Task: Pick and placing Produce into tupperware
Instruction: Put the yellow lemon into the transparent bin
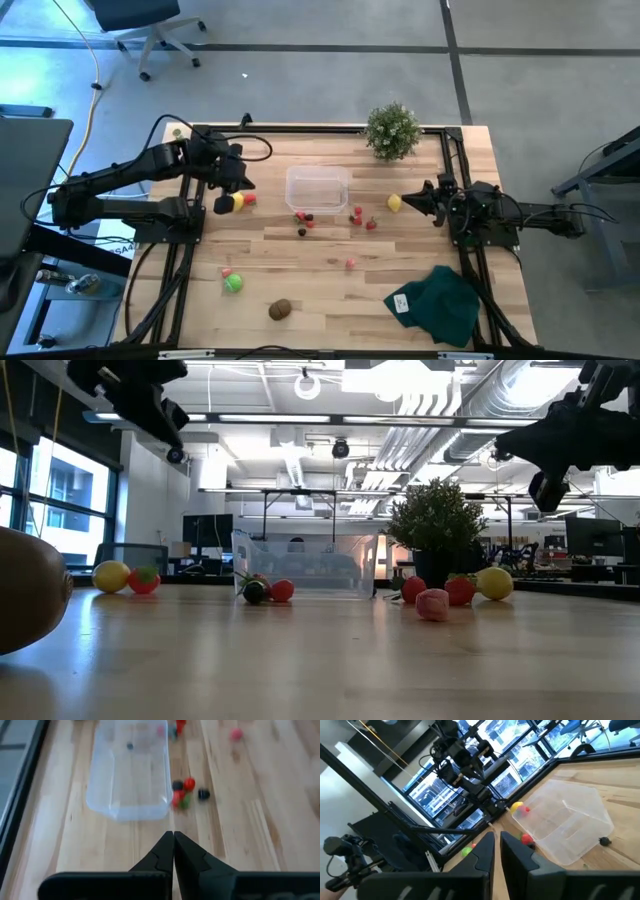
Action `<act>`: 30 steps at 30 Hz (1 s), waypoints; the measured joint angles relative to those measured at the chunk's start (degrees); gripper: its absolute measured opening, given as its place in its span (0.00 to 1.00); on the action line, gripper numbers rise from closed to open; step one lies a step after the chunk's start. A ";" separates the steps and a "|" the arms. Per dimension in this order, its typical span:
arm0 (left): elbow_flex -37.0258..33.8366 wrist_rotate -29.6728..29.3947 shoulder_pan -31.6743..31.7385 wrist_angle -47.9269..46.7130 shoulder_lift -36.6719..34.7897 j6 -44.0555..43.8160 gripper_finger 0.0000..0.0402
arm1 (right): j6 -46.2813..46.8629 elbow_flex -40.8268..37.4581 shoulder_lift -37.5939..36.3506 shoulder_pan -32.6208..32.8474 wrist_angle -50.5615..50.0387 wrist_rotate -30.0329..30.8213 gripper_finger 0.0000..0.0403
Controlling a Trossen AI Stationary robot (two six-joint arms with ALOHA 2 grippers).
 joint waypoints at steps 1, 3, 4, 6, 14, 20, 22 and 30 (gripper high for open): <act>0.00 -0.49 -0.02 -0.94 0.00 0.51 0.01 | -0.02 0.00 0.00 -0.02 0.20 0.02 0.07; 0.00 -2.28 -0.05 -1.73 0.00 0.81 0.01 | -0.63 0.00 0.00 -0.01 0.89 0.06 0.10; 0.00 -3.18 -0.05 -1.82 0.00 0.67 0.01 | -0.82 0.00 0.00 -0.02 1.49 0.37 0.12; 0.00 -4.45 -0.03 -1.66 0.00 0.40 0.01 | -0.91 0.32 0.00 -0.02 2.45 1.36 0.17; 0.00 -4.60 -0.03 -1.29 0.02 0.38 0.01 | -9.32 15.30 1.87 -0.02 -13.61 8.35 0.34; 0.02 -4.60 -0.03 -1.29 0.02 0.36 0.01 | -7.80 33.89 11.83 -0.04 -36.79 18.28 0.39; 0.02 -4.60 -0.03 -1.31 0.02 0.35 0.01 | -5.61 39.73 16.93 -0.04 -43.54 18.88 0.39; 0.03 -4.60 -0.03 -1.31 0.02 0.35 0.01 | 4.30 61.30 39.11 -0.03 -62.85 20.55 0.39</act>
